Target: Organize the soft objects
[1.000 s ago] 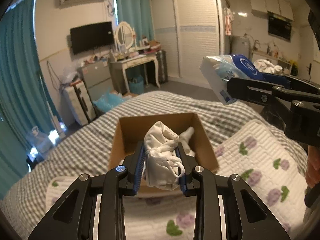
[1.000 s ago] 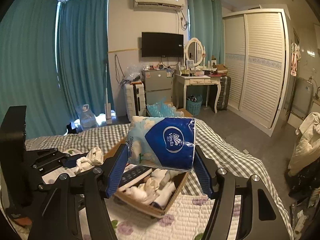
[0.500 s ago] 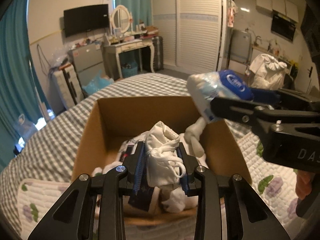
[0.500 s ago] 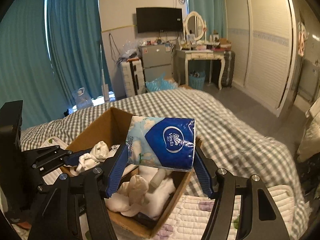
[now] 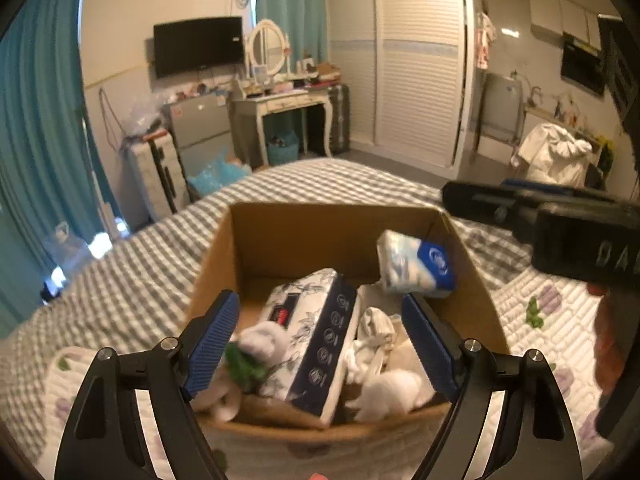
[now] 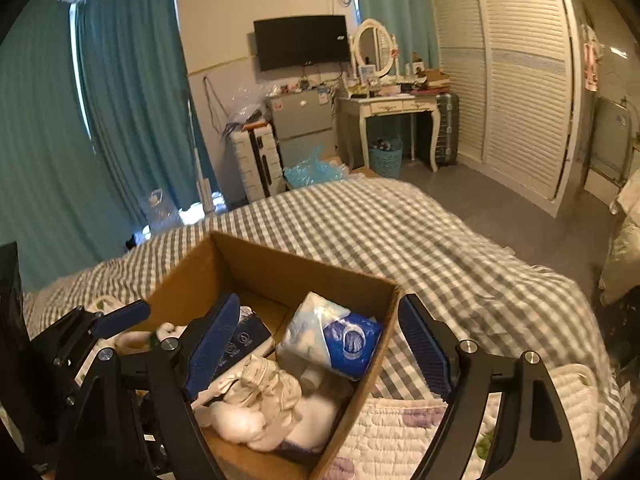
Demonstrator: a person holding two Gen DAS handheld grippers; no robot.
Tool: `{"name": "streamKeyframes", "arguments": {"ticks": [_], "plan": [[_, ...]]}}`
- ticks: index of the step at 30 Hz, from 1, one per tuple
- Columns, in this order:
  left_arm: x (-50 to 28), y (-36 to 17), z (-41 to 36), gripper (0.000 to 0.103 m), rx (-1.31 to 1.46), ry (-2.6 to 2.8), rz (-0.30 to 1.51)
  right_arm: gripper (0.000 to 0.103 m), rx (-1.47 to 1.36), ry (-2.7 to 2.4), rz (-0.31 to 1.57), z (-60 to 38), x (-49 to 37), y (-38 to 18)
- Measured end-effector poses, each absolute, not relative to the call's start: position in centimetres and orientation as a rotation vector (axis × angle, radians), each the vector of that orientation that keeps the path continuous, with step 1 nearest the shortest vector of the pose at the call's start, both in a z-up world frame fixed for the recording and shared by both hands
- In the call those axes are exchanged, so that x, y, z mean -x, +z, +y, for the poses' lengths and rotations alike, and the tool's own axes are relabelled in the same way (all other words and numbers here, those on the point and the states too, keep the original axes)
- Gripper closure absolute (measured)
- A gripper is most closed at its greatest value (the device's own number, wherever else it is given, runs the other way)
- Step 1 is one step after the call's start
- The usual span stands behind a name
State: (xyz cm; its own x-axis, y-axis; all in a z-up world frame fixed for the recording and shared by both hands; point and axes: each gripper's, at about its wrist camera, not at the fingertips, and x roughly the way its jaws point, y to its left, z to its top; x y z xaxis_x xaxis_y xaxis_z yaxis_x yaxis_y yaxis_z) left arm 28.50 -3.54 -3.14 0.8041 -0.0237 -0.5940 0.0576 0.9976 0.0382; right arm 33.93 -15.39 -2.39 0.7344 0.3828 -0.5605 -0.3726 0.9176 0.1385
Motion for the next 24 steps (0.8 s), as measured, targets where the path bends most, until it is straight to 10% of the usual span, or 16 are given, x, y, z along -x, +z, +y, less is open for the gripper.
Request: {"name": "streamKeyframes", "arguments": {"ticks": [14,24], "plan": [[-11.4,16.7,-3.5,0.019,-0.104,0.031,0.244,0.02,0.022,0.385,0.317,-18.5,-16.0,18.0],[1.1,20.2,-3.2,0.012,-0.137,0.082,-0.014,0.0,0.02,0.327,0.1,-19.5,-2.3,19.8]]}}
